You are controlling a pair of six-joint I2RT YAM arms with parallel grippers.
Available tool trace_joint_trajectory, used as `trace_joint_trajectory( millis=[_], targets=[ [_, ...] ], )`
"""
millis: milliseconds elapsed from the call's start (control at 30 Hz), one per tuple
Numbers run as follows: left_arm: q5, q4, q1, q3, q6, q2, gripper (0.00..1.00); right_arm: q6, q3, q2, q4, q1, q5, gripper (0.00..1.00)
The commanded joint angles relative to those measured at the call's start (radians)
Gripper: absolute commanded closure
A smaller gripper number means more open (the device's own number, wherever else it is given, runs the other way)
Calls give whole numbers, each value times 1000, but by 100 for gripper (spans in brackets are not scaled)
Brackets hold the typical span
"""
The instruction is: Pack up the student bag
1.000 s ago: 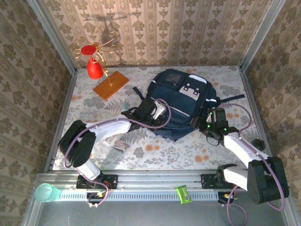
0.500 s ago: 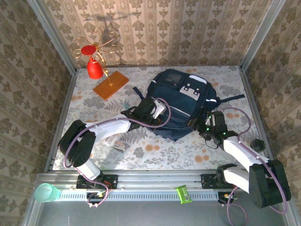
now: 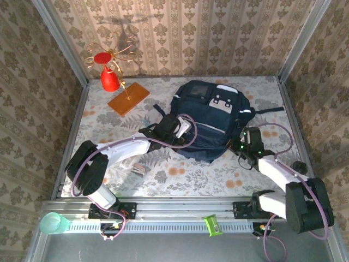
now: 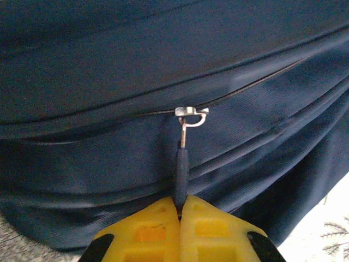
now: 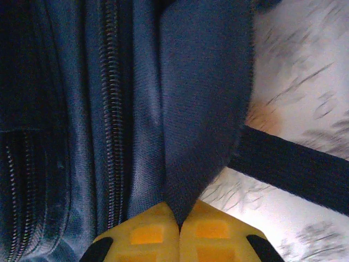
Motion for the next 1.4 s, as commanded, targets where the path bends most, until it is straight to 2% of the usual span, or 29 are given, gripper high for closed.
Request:
trace_joint_trajectory(
  millis=[0, 133, 233, 267, 400, 467, 600, 800, 967, 1067, 1200, 1267, 1367],
  targets=[
    [-90, -89, 23, 11, 29, -34, 100, -66, 8, -36, -52, -80, 120, 98],
    [-103, -100, 33, 20, 37, -30, 100, -108, 50, -28, -90, -148, 105, 97],
    [-73, -104, 28, 27, 37, -29, 100, -140, 122, 30, -127, -164, 84, 89],
    [-57, -101, 24, 27, 36, -32, 100, -144, 145, 52, -136, -166, 71, 85],
    [25, -64, 3, 13, 1, -41, 100, -141, 209, 116, -164, -166, -18, 56],
    [45, -50, -8, 11, -19, -41, 100, -139, 209, 110, -190, -155, -57, 47],
    [44, -44, -24, 16, -33, -41, 100, -147, 138, -5, -282, -121, -70, 33],
    [41, -36, -30, 18, -35, -38, 100, -48, 28, -208, -316, -35, -114, 20],
    [38, -42, -32, 27, -32, -30, 100, 34, 5, -240, -255, 84, -65, 20],
    [32, -41, -35, 25, -30, -30, 100, 64, 10, -173, -170, 137, -58, 22],
    [24, -42, -34, 25, -24, -27, 100, 62, 39, -68, -84, 167, -66, 31],
    [14, -50, -32, 26, -18, -24, 100, 30, 52, -23, -98, 161, -51, 40],
    [-2, -79, -26, 29, -5, -28, 100, -19, 38, 7, -108, 113, -36, 70]
  ],
)
